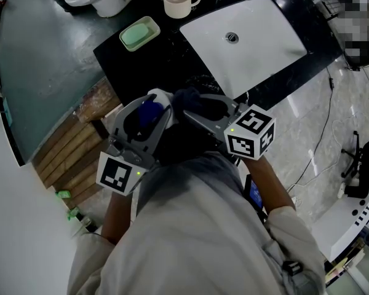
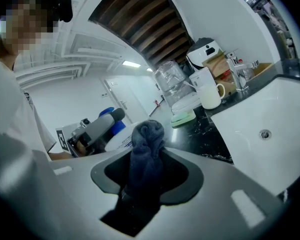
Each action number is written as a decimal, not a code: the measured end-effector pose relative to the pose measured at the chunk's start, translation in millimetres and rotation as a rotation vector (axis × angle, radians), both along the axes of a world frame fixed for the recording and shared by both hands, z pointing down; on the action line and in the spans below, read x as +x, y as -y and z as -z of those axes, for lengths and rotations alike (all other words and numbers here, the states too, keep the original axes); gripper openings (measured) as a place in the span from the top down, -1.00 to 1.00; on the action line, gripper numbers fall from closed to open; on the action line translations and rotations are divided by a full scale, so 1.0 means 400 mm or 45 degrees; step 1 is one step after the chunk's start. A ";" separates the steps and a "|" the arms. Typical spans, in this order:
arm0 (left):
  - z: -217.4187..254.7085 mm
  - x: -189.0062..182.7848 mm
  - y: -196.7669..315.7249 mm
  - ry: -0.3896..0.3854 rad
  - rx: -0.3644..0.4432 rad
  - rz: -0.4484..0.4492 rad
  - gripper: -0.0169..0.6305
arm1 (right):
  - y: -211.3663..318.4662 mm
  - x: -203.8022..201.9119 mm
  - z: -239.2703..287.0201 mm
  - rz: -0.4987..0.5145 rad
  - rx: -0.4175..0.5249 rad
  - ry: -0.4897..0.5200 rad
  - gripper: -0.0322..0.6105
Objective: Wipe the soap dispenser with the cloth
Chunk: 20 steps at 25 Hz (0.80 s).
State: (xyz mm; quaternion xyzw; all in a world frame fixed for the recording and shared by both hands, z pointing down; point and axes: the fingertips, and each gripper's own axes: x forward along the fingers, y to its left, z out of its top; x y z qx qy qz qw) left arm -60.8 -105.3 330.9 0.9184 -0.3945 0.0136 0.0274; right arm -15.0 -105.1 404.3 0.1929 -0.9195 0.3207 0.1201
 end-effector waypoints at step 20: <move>0.002 0.018 -0.002 -0.008 0.003 -0.018 0.58 | -0.012 0.015 -0.087 0.001 -0.020 -0.114 0.47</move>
